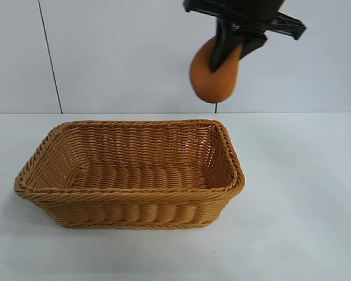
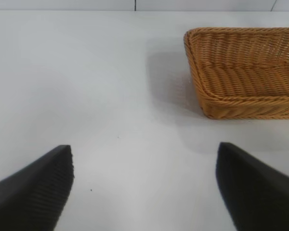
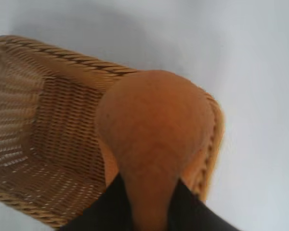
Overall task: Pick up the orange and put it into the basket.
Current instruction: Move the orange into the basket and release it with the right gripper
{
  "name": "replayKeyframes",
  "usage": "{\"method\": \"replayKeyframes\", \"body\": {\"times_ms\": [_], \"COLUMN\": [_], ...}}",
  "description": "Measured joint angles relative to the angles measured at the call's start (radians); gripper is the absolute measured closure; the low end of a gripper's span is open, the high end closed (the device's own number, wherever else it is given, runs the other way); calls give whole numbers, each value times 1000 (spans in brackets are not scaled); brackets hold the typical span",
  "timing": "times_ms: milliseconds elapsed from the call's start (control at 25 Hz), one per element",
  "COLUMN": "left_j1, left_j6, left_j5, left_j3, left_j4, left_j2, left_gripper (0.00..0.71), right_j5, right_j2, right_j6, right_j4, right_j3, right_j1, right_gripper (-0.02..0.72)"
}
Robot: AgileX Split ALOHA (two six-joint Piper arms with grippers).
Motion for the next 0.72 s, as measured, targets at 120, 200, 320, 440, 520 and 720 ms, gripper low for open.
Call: {"method": "replayKeyframes", "body": {"times_ms": [120,200,320,440,520,720], "left_j1": [0,0,0,0,0,0], "left_j6": [0,0,0,0,0,0], "left_j5": [0,0,0,0,0,0], "left_j3": [0,0,0,0,0,0], "left_j4": [0,0,0,0,0,0], "left_j2": [0,0,0,0,0,0], "left_gripper": [129,129,129,129,129,129], "right_j5": [-28,-51,-102,-148,-150,-151], "right_j2": [65,121,201,254,261,258], "right_j6": [7,7,7,8,8,8], "right_j4": [0,-1,-4,-7,2,13], "right_j3": [0,0,0,0,0,0], "right_j1": [23,29,29,29,29,29], "right_gripper": [657,657,657,657,636,296]}}
